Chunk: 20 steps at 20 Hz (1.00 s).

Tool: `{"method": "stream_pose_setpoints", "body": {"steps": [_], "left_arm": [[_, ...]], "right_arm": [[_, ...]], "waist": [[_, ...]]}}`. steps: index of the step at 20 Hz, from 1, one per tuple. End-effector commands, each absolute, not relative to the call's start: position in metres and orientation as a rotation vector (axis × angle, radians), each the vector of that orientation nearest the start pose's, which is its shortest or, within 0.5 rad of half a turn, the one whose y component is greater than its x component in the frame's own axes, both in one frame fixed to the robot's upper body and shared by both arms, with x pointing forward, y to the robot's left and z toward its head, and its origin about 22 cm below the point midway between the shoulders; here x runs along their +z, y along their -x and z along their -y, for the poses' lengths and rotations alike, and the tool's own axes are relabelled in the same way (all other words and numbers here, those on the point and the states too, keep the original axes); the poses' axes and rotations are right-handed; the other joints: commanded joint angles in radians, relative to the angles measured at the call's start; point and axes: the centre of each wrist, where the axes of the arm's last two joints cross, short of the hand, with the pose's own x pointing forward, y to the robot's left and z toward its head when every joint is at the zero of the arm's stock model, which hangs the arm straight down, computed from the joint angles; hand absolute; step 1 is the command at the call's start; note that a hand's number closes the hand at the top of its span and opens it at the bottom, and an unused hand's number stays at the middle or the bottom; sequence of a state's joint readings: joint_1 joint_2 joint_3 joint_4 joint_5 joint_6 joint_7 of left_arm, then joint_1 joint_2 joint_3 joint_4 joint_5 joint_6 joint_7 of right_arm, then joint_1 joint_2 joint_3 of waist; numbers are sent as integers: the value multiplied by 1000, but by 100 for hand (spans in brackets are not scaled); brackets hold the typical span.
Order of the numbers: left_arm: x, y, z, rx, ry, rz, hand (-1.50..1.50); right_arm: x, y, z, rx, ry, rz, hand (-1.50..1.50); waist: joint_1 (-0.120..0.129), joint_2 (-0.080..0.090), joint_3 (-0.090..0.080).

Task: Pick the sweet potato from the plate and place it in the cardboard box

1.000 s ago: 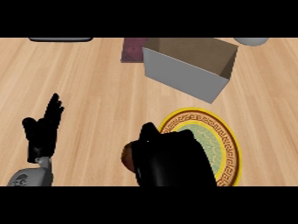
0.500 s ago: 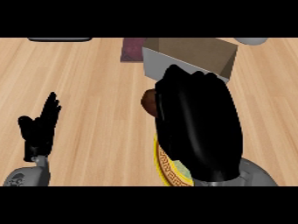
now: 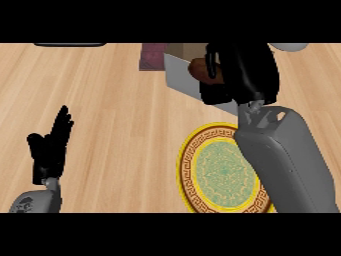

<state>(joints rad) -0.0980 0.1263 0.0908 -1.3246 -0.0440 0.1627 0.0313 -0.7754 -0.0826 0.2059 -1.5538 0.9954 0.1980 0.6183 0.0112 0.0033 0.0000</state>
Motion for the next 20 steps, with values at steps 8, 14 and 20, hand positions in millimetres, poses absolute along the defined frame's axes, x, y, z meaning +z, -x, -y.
{"method": "stream_pose_setpoints", "body": {"steps": [8,14,20], "left_arm": [[-15,-275,-281,45,-300,1394,0],[-30,-262,-267,27,-290,1411,0],[-22,-269,-271,45,-308,1397,0]], "right_arm": [[139,-416,154,792,1000,1487,150],[102,-430,159,724,802,1482,-150],[96,-427,177,563,599,1702,-150]], "waist": [[10,6,0],[21,9,1],[4,3,1]]}}
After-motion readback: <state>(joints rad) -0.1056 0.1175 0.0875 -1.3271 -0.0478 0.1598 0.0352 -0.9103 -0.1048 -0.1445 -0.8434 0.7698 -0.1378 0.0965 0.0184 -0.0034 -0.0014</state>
